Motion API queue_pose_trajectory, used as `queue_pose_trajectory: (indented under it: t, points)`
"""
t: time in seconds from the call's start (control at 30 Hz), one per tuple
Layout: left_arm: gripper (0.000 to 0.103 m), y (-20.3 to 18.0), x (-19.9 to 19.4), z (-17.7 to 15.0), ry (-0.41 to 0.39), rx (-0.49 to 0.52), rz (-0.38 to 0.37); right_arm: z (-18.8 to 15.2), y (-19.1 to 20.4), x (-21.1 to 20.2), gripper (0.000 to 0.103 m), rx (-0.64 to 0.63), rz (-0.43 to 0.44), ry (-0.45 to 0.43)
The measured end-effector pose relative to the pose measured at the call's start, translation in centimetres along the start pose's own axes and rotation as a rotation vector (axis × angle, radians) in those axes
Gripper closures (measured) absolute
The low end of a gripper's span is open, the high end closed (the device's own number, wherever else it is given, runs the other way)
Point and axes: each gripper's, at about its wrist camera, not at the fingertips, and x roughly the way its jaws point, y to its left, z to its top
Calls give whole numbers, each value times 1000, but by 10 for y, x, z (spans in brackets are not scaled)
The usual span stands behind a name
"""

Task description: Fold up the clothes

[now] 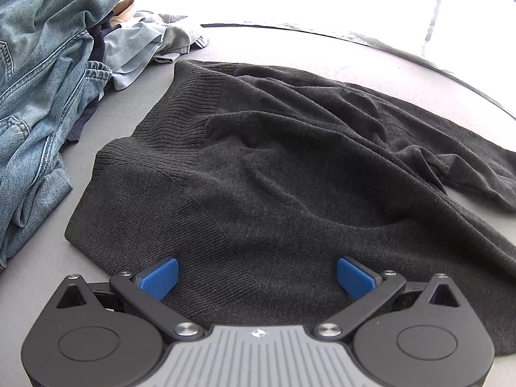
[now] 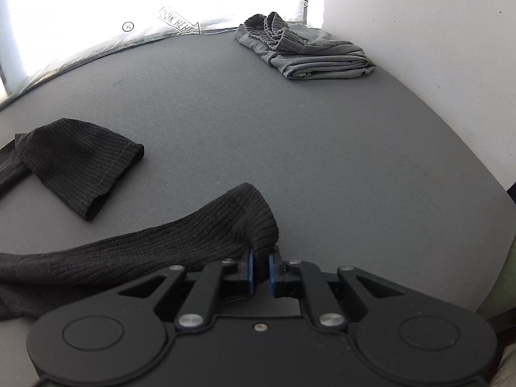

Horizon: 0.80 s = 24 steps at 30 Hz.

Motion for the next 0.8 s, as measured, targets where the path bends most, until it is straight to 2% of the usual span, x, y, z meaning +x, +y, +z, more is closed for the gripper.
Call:
queue_pose_trajectory:
  t: [0.1, 0.2, 0.3, 0.37, 0.5, 0.6, 0.67, 0.8]
  points:
    - [0, 1, 3, 8, 49, 4, -4, 16, 0, -15, 94, 48, 29, -97]
    - [0, 5, 3, 15, 95, 6, -27, 38, 2, -41, 94, 38, 61, -231]
    - [0, 19, -8, 13, 92, -82, -59, 57, 7, -63, 94, 0, 95, -313]
    - [0, 31, -19, 7, 71, -170, -74, 65, 11, -67, 94, -21, 105, -330]
    - [0, 56, -35, -15, 56, -338, -39, 65, 17, -53, 94, -22, 87, -309]
    - [0, 71, -34, -25, 69, -381, -13, 57, 22, -44, 94, 9, 75, -271]
    - [0, 79, -31, -25, 51, -403, -14, 53, 26, -42, 94, 12, 63, -263]
    - [0, 92, -20, -11, 19, -453, 3, 48, 29, -41, 94, 10, 33, -259]
